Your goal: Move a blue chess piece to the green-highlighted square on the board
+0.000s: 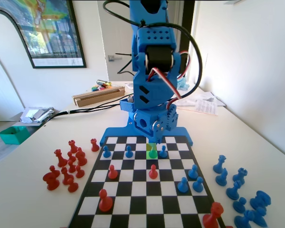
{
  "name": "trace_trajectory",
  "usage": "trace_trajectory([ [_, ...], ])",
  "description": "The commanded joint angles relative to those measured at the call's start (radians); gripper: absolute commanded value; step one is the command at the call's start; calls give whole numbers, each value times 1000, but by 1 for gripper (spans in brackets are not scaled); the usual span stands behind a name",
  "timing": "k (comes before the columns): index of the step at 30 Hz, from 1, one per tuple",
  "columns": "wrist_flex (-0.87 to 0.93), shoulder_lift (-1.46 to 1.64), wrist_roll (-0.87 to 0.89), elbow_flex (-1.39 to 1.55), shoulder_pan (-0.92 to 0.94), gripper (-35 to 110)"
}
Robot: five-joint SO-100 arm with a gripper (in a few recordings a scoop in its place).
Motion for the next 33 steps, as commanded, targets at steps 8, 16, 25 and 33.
trace_trajectory([
  [8,-20,18,-15,17,-2,7],
  [16,-12,20,-15,-2,6,12],
  [25,179,46,-18,-141,18,16],
  [33,388,112,112,-327,-6,10],
])
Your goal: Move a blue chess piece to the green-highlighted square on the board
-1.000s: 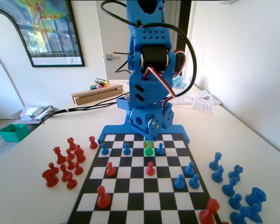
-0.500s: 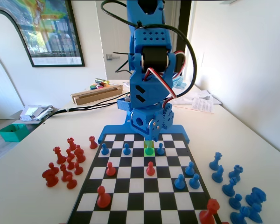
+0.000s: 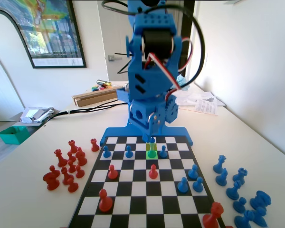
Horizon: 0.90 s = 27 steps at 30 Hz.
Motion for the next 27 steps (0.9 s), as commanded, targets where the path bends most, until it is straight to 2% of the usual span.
trace_trajectory([
  [1,98,106,106,-137,-37,8],
  [9,261,233,390,-319,-69,1],
  [20,472,569,537,-477,-37,1],
  [27,537,839,552,-439,-14,1],
])
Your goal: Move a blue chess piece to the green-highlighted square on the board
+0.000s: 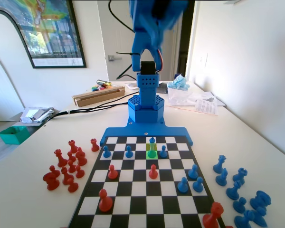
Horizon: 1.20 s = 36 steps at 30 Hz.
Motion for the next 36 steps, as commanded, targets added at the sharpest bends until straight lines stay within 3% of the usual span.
trace_trajectory([
  [1,52,206,-8,-11,0,1],
  [7,-28,423,-26,221,-11,1],
  [19,35,681,-61,416,17,1],
  [23,-38,718,-48,474,44,1],
  [36,-40,733,-43,474,80,2],
])
